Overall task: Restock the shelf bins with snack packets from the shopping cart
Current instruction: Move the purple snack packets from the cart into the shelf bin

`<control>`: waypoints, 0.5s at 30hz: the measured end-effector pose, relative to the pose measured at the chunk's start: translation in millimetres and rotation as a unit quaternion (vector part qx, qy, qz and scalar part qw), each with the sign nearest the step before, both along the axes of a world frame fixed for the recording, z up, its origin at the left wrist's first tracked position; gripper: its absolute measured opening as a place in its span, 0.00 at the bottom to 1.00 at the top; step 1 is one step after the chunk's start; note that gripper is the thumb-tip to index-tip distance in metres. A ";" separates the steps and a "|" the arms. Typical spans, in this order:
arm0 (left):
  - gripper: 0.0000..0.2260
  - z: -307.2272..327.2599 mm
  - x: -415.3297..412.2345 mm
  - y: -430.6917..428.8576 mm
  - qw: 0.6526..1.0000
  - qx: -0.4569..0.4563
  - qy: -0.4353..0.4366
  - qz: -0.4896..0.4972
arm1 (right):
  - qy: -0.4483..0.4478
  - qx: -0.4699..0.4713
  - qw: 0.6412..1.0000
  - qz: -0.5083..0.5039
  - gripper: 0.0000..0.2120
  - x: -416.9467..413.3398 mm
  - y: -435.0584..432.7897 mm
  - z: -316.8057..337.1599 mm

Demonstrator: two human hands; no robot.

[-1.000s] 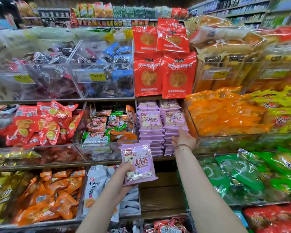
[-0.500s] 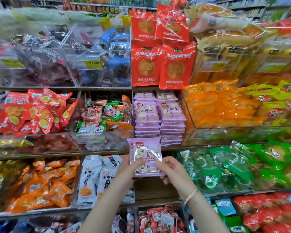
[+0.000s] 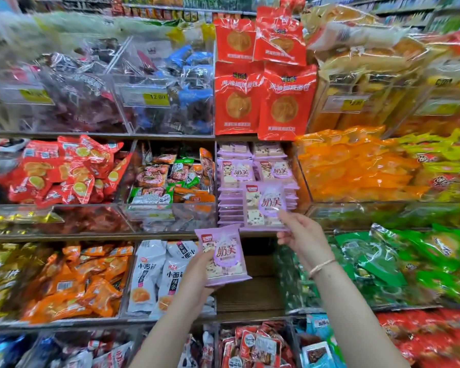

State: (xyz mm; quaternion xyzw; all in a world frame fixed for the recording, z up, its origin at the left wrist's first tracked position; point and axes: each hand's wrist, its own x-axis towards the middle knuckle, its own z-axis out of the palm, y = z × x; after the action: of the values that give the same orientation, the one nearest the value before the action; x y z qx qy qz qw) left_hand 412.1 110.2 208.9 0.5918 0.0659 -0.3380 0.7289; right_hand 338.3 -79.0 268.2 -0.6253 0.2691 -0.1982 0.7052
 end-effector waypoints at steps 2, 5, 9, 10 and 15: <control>0.13 -0.4 0.7 6.2 1.000 0.001 0.006 0.020 | 0.002 -0.027 1.000 -0.001 0.08 24.7 -9.6 20.8; 0.13 0.5 2.9 14.1 0.999 -0.002 0.010 0.038 | -0.001 -0.035 0.999 0.005 0.07 68.8 -20.3 44.4; 0.11 2.0 7.0 18.5 0.999 -0.013 0.016 0.047 | 0.030 -0.034 0.999 0.011 0.11 120.6 -20.0 61.7; 0.11 1.9 8.4 19.2 0.998 -0.016 0.019 0.051 | 0.048 -0.050 0.998 0.009 0.13 129.0 -18.6 62.6; 0.09 -0.4 15.2 22.4 0.998 -0.017 0.014 0.054 | 0.169 -0.296 0.940 0.023 0.14 137.6 -10.0 60.1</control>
State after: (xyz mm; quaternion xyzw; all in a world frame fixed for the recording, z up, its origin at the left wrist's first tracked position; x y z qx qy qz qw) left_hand 427.3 132.6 208.5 0.5700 0.1026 -0.3073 0.7551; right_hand 475.9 -89.1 328.3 -0.8361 0.2989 -0.1443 0.4367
